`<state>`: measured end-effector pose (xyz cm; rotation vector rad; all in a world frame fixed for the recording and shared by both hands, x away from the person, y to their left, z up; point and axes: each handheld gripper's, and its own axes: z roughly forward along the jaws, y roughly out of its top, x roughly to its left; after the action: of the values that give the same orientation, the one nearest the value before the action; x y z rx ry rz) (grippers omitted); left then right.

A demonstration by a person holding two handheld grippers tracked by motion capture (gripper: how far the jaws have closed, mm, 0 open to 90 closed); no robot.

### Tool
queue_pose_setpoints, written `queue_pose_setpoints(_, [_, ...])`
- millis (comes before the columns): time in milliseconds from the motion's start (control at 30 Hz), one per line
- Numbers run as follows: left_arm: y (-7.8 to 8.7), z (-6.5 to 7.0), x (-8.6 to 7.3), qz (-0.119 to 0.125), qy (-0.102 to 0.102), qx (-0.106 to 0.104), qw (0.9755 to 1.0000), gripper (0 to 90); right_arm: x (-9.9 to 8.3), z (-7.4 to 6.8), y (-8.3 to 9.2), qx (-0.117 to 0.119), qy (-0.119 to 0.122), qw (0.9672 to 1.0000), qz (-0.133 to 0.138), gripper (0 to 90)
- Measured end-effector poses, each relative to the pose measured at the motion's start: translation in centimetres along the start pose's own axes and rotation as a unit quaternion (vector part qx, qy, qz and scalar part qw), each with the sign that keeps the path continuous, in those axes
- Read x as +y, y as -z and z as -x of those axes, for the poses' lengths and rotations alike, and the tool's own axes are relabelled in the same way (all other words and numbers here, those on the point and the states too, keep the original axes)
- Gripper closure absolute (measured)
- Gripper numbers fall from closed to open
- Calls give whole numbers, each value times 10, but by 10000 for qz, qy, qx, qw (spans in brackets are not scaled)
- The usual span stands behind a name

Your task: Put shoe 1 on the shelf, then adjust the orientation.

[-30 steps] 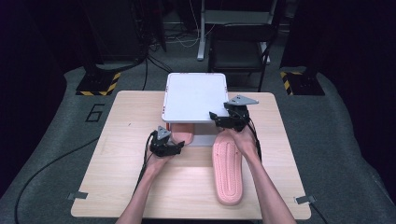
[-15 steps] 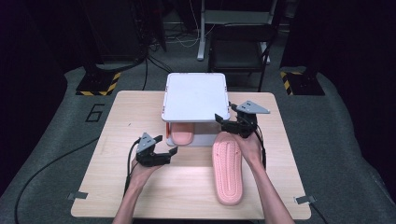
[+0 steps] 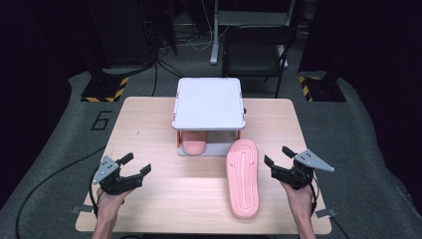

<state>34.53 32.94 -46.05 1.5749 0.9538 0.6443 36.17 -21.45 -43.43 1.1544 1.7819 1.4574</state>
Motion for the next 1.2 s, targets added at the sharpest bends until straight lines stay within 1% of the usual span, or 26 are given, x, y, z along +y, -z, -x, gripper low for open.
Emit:
queue_pose_setpoints(100, [5, -2, -1, 142, 87, 82, 9998, 160, -15, 7, 14, -180, -72, 9998, -51, 206])
queue_pose_setpoints(133, [6, -2, 0, 132, 101, 99, 9998, 162, -21, 10, 18, -227, -114, 9996, -98, 206])
queue_pose_setpoints(200, [7, -1, 1, 158, 105, 88, 9998, 162, -30, 14, 23, -284, -228, 9992, -150, 207])
queue_pose_setpoints(267, [8, 1, 3, 199, 78, 73, 9997, 164, -39, 15, 24, -299, -273, 9988, -261, 208])
queue_pose_setpoints(300, [7, 1, 5, 206, 12, 59, 9998, 165, -42, 15, 23, -298, -264, 9987, -310, 208])
queue_pose_setpoints(333, [8, 2, 6, 192, 6, 55, 9998, 166, -45, 14, 21, -312, -240, 9985, -367, 209])
queue_pose_setpoints(400, [7, 3, 8, 261, 6, 53, 9996, 168, -50, 14, 16, -303, -199, 9982, -471, 215])
queue_pose_setpoints(433, [6, 4, 8, 290, 24, 55, 9996, 169, -52, 14, 12, -341, -178, 9978, -531, 222])
queue_pose_setpoints(500, [5, 5, 9, 276, 24, 24, 9996, 170, -56, 14, 4, -332, -138, 9971, -670, 235])
queue_pose_setpoints(533, [5, 5, 9, 251, -1, 4, 9997, 171, -58, 14, 0, -342, -201, 9965, -731, 235])
queue_pose_setpoints(567, [5, 6, 9, 250, -31, -2, 9997, 172, -59, 14, -3, -331, -130, 9963, -788, 237])
queue_pose_setpoints(633, [4, 6, 9, 261, -21, 4, 9997, 174, -62, 13, -11, -354, -143, 9955, -868, 239])
queue_pose_setpoints(667, [3, 7, 8, 264, -18, 9, 9996, 174, -63, 13, -15, -318, -192, 9954, -887, 238])
queue_pose_setpoints(700, [3, 7, 8, 286, -12, 18, 9996, 174, -64, 12, -18, -261, -167, 9950, -948, 238])
queue_pose_setpoints(767, [3, 7, 8, 265, 1, 6, 9996, 174, -65, 9, -25, -220, -147, 9943, -1031, 239])
queue_pose_setpoints(800, [3, 8, 7, 311, 8, 12, 9995, 176, -65, 7, -27, -197, -133, 9940, -1064, 239])
queue_pose_setpoints(833, [3, 8, 7, 282, 0, 11, 9996, 176, -65, 5, -30, -131, -116, 9942, -1058, 244])
queue_pose_setpoints(867, [3, 8, 7, 273, -7, 8, 9996, 177, -64, 3, -31, -121, -75, 9945, -1036, 249])
queue_pose_setpoints(933, [3, 8, 6, 236, -15, 2, 9997, 177, -63, -2, -34, -40, -93, 9945, -1040, 251])
queue_pose_setpoints(967, [4, 8, 6, 232, -20, 16, 9997, 177, -62, -4, -36, -7, -42, 9950, -1000, 251])
queue_pose_setpoints(1033, [4, 7, 5, 250, -4, 35, 9997, 177, -62, -8, -39, 69, 1, 9945, -1045, 249])
queue_pose_setpoints(1067, [5, 6, 5, 236, -1, 38, 9997, 178, -61, -10, -41, 100, -44, 9944, -1047, 248])
queue_pose_setpoints(1100, [4, 7, 4, 310, 55, 57, 9995, 178, -61, -12, -42, 161, -54, 9946, -1024, 248])
queue_pose_setpoints(1133, [5, 6, 4, 276, 41, 69, 9996, 179, -60, -15, -43, 196, -55, 9948, -1001, 248])
queue_pose_setpoints(1200, [6, 6, 4, 317, 86, 98, 9994, 179, -59, -20, -45, 278, -84, 9948, -981, 249])
